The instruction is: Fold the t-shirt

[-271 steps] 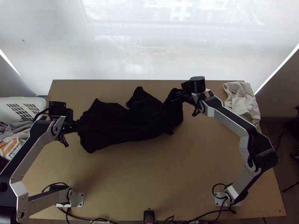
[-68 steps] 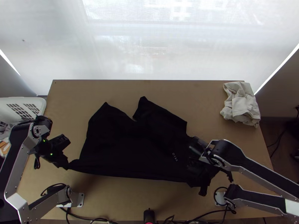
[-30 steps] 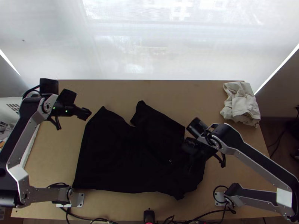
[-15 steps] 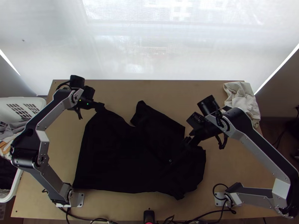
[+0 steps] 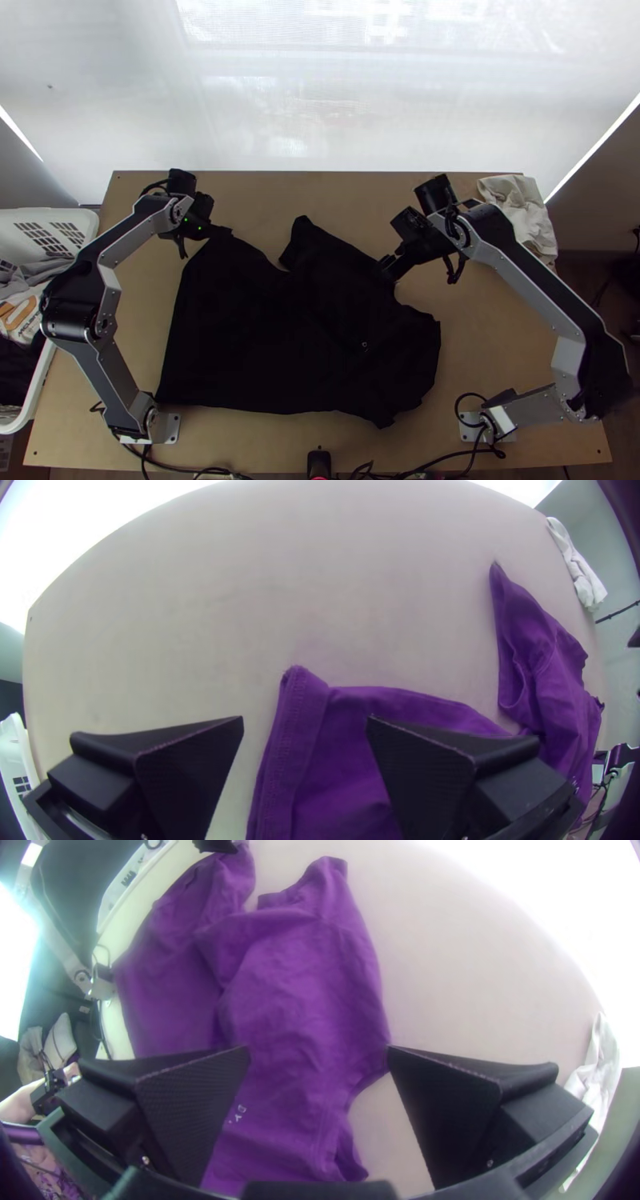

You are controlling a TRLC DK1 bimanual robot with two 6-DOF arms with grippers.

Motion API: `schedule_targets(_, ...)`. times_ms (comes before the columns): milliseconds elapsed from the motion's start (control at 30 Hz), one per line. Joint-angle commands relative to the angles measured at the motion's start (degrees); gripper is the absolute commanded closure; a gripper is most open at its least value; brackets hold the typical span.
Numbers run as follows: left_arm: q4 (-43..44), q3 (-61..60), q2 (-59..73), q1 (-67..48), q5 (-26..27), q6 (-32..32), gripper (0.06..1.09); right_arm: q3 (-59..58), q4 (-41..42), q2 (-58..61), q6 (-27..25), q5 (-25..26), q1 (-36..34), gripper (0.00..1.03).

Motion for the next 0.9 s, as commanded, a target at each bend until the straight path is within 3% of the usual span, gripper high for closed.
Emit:
schedule_targets(0, -1.50, -1.35, 1.54, -0.63, 0.13, -0.06, 0.32, 3.72, 5.67, 8.82, -0.91, 1.17, -1.30, 0.08)
schedule_targets(167, -2.03, -2.85, 1.28, -0.63, 0.57, -0.06, 0.35, 7.32, 8.92, 15.41, -0.56, 1.52, -0.42, 0.08)
schedule_targets(267, -2.29, -3.20, 1.01, -0.55, 1.28, 0.20, 0.51, 10.49, 10.06, 19.02, -0.39, 1.87, 0.54, 0.08)
schedule_targets(367, -2.55, -3.29, 0.48, -0.46, 1.63, 0.20, 0.52, 13.74, 10.06, 21.56, -0.39, 2.31, 1.34, 0.08)
schedule_targets(633, -2.20, -3.02, -2.06, -0.19, 2.24, 0.20, 1.01, 16.99, 10.06, 24.38, -0.39, 2.31, 1.77, 0.10)
schedule_targets(867, -2.11, -3.02, -8.13, 0.16, 2.33, -1.21, 1.05, 20.51, 10.06, 28.51, 0.93, 2.22, 3.53, 0.10)
